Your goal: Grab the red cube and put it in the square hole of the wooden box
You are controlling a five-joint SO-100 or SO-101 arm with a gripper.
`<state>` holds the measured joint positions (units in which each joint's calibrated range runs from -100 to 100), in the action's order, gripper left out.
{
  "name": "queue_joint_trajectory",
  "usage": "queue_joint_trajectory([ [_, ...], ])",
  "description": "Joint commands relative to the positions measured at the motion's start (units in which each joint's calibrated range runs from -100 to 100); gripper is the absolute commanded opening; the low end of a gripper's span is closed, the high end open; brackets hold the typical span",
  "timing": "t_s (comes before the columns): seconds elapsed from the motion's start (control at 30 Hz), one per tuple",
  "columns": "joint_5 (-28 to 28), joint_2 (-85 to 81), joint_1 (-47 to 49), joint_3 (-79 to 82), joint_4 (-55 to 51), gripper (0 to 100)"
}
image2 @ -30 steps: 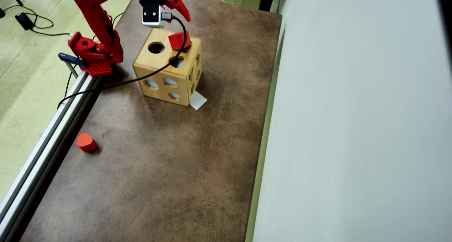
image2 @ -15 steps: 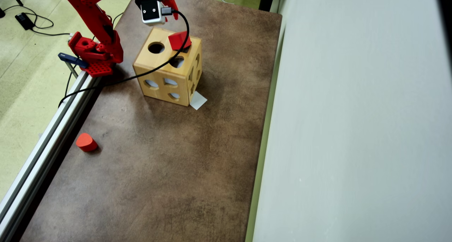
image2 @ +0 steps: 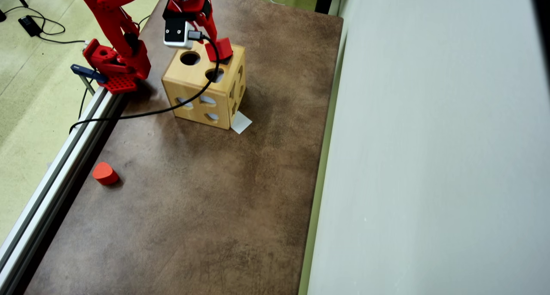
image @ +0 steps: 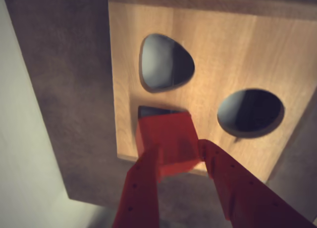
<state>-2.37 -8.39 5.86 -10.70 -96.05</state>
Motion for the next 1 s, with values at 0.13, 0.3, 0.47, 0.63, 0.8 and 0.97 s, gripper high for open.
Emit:
queue_joint_trajectory([
  [0.13,-1.1,7.5,-0.4,-0.2,1.1,12],
  [0.3,-0.6,13.8,3.5,-0.3,1.2,12],
  [0.47,0.2,17.3,7.1,-0.4,1.3,12],
  [0.63,0.4,13.2,5.4,-0.3,0.1,12],
  [0.8,0.2,3.0,1.9,-1.1,-1.3,12],
  [0.97,0.2,-5.1,-0.4,-0.5,-1.5,12],
])
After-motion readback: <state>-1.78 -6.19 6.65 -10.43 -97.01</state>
